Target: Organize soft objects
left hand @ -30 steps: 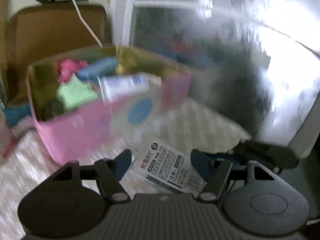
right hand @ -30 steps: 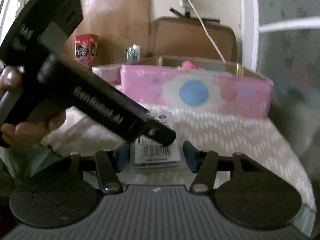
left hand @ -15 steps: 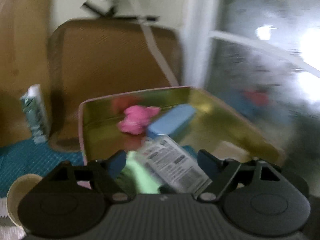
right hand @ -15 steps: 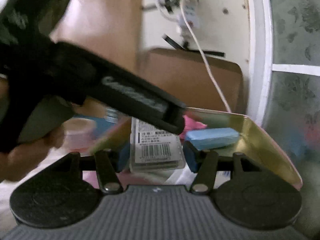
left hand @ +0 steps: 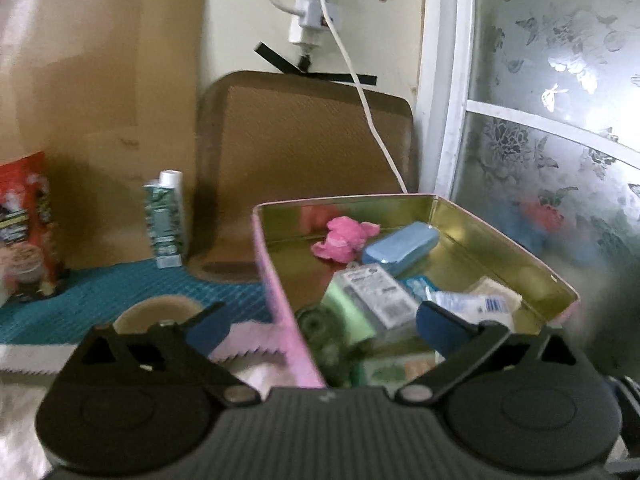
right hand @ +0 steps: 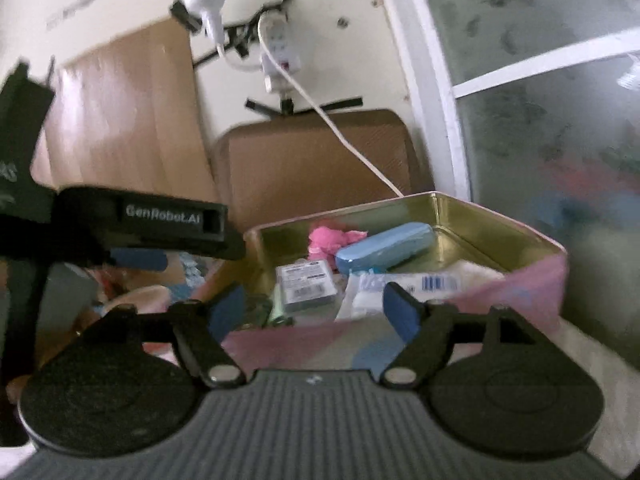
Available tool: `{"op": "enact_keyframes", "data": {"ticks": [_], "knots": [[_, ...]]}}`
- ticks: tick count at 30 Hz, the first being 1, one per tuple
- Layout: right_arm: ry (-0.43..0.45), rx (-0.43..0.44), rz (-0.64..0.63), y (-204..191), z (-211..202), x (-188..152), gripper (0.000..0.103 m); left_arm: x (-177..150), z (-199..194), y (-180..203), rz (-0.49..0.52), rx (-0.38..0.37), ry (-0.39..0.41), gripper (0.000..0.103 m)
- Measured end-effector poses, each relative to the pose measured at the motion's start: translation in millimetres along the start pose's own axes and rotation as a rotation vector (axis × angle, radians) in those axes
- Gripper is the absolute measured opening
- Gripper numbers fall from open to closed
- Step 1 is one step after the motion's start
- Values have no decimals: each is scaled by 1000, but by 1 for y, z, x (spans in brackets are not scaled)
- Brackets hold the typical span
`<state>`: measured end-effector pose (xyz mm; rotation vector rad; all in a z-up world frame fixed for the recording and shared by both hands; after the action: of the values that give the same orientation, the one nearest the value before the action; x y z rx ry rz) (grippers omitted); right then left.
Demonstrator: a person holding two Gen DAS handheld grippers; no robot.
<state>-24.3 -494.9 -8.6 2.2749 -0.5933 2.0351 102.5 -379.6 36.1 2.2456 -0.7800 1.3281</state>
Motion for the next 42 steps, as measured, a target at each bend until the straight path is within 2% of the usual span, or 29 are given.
{"op": "enact_keyframes", "data": {"ticks": [1, 2, 6, 13, 17, 24, 31, 42], "knots": [[3, -5, 10, -2, -6, -2, 99, -4, -8, -3, 3, 13, -1, 103], [-4, -9, 19, -4, -12, -6, 103, -8, -15, -7, 7, 25, -4, 103], [-39, -24, 37, -16, -29, -15, 103, -27, -42, -19, -1, 61, -21, 103], [-120, 13, 80, -43, -41, -30, 103, -60, -79, -48, -50, 107, -57, 103], [-146, 44, 93, -59, -45, -33, 103, -73, -88, -61, -93, 101, -84, 103], [-167, 79, 93, -82, -51, -37, 103, -90, -104, -75, -89, 145, -94, 103], [-190, 69, 124, -85, -52, -42, 103, -98, -113, -75, -33, 194, -86, 103], [-221, 47, 173, -77, -51, -49, 103, -107, -113, -74, 6, 218, -98, 103]]}}
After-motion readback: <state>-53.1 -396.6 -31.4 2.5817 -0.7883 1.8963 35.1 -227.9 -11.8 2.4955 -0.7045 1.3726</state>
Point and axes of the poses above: each gripper's, at about its wrist camera, not at the fingertips, and z roughly the way its jaws point, y to its right, x to its top, the point moved 9 cm from there along z, roughly the way its jaws point
